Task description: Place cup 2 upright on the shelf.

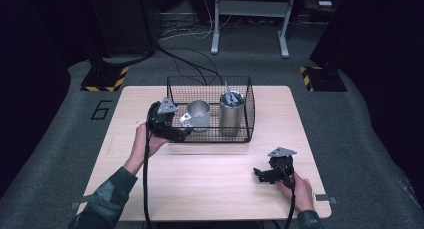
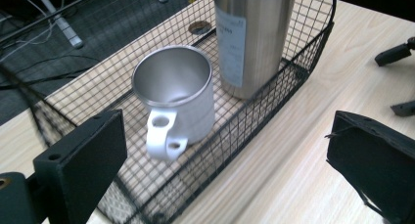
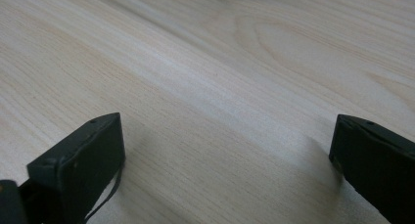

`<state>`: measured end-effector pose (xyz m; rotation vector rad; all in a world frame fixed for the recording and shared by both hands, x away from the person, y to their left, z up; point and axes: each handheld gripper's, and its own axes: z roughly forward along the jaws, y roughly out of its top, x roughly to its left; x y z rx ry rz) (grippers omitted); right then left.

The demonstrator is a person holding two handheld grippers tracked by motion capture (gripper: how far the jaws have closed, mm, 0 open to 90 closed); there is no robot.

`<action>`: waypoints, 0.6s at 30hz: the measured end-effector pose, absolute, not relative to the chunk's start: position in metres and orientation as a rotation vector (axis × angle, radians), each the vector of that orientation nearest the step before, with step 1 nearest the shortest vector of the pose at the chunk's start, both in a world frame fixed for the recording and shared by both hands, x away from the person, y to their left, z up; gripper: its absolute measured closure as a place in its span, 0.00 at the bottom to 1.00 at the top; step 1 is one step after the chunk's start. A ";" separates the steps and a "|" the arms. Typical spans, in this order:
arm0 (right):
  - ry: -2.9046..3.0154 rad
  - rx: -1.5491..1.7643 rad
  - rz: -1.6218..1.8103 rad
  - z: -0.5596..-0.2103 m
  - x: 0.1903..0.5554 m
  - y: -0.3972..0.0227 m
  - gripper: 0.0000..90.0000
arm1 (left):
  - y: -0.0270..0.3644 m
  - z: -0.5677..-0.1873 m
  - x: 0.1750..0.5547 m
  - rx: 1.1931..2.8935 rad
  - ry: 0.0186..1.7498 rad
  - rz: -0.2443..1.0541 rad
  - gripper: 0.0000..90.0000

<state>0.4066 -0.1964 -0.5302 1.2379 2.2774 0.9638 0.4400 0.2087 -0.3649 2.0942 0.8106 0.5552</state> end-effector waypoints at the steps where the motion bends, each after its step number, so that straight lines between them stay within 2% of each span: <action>1: 2.277 1.238 0.964 -0.530 0.407 -0.196 0.00 | 0.212 -0.367 0.436 2.085 0.813 0.559 0.01; 12: 2.277 1.240 0.964 -0.530 0.407 -0.196 0.00 | 0.242 -0.404 0.392 2.077 0.854 0.618 0.00; 18: 2.273 1.234 0.963 -0.530 0.406 -0.197 0.00 | 0.258 -0.446 0.376 2.104 0.920 0.595 0.00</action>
